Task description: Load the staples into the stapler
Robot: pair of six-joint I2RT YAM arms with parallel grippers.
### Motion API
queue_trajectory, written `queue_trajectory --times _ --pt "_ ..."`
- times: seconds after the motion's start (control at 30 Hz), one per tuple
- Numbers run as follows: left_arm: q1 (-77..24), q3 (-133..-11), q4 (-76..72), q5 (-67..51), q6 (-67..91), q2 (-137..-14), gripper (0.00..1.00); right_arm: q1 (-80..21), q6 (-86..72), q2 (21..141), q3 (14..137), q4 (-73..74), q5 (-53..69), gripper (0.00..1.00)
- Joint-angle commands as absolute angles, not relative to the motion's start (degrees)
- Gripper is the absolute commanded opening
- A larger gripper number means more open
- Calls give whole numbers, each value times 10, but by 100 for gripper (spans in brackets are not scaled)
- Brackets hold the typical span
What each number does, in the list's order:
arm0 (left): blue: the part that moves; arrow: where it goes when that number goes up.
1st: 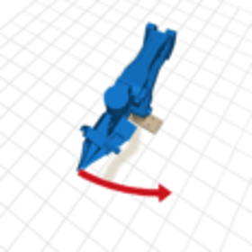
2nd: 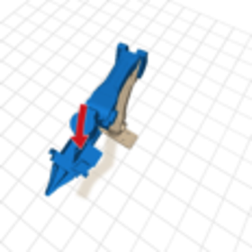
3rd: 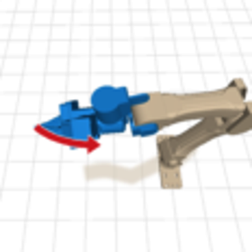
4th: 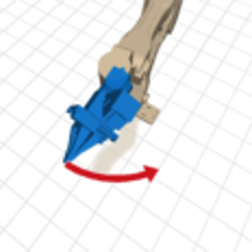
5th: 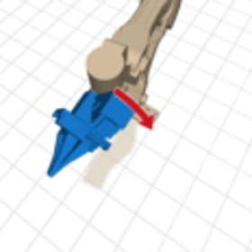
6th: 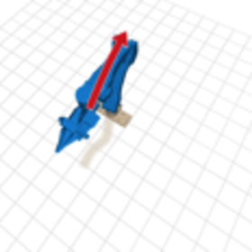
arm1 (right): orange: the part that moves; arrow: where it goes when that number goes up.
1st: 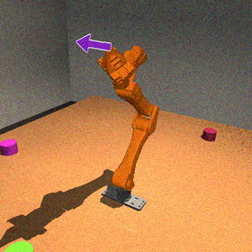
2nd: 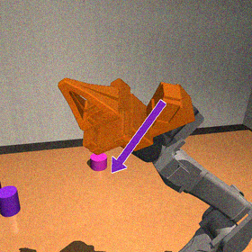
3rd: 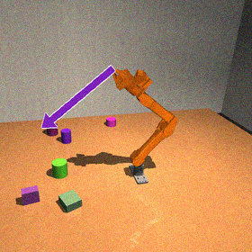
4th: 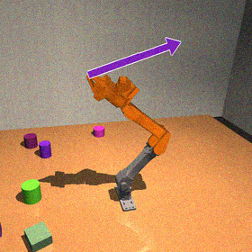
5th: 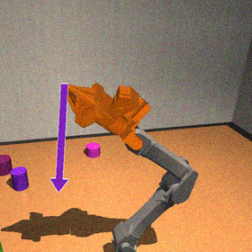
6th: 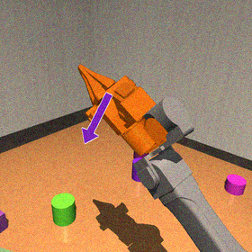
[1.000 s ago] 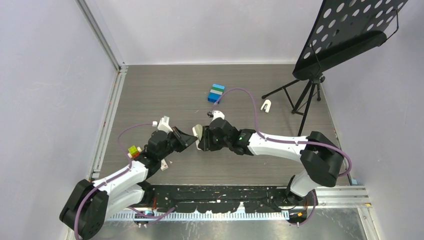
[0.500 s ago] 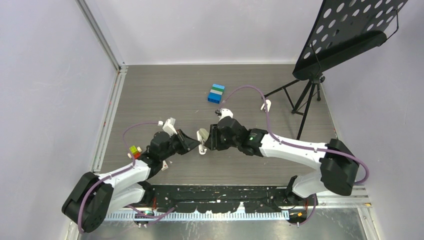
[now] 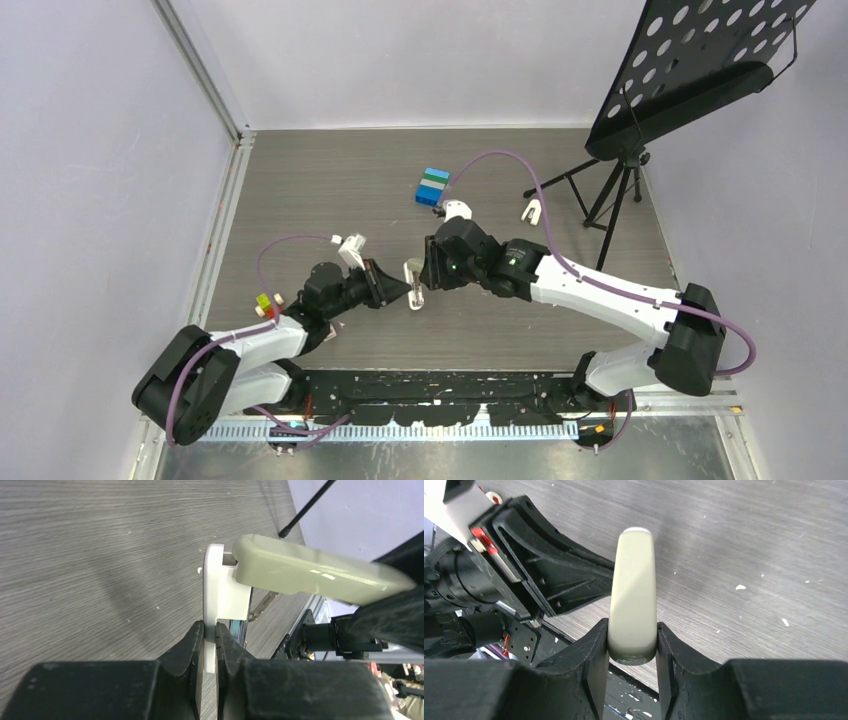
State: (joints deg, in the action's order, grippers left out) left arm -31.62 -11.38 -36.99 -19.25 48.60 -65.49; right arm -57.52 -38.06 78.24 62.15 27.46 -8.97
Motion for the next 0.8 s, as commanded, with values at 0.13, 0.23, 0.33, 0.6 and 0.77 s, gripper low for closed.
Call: queue_trajectory --times 0.13,0.23,0.33,0.6,0.77 --pt "-355 -115 -418 -208 414 -671 0 -551 -340 780 750 361 -130 0" --pt "-373 -118 -431 -215 402 -676 0 -539 -341 800 771 382 -108 0" --pt "-393 -125 -437 -229 387 -678 0 -524 -344 818 781 396 -82 0" --pt "-470 -149 -437 -227 338 -684 0 -478 -347 848 819 415 -20 1" --pt "-501 -167 -410 -208 306 -694 0 -470 -341 870 848 431 -13 0"
